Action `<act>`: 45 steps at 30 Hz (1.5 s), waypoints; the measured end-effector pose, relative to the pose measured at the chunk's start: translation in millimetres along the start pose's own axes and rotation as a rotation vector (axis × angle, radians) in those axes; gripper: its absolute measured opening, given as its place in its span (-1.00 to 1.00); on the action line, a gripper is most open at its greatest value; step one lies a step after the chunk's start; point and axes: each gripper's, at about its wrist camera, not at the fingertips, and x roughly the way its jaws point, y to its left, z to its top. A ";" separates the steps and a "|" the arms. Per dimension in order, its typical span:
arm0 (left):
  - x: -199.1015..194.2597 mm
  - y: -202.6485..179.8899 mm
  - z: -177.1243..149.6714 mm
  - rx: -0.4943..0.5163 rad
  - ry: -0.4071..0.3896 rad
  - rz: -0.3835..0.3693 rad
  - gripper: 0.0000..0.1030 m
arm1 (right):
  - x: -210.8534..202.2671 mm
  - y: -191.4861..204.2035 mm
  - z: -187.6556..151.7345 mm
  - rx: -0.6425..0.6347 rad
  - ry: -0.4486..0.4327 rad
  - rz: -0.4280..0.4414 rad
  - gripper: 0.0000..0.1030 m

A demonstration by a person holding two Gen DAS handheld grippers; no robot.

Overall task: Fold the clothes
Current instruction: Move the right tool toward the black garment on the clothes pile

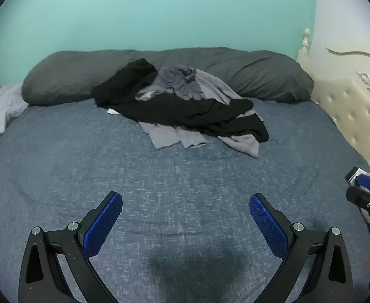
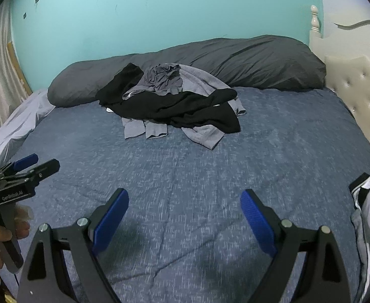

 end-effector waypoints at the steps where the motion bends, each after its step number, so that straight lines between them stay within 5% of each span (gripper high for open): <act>1: 5.5 2.1 0.5 -0.007 0.008 -0.009 0.99 | 4.4 0.6 1.8 -0.002 0.000 0.000 0.77; 17: 74.3 37.1 -9.4 -0.048 0.067 0.030 0.99 | 79.8 5.1 27.6 -0.048 0.021 -0.018 0.77; 32: 100.5 69.7 -13.3 -0.115 0.004 0.060 0.99 | 173.1 -1.7 73.0 -0.127 0.052 -0.055 0.77; 45: 124.8 84.0 -26.2 -0.148 0.016 0.015 0.99 | 263.7 -68.9 102.1 -0.016 0.098 -0.097 0.77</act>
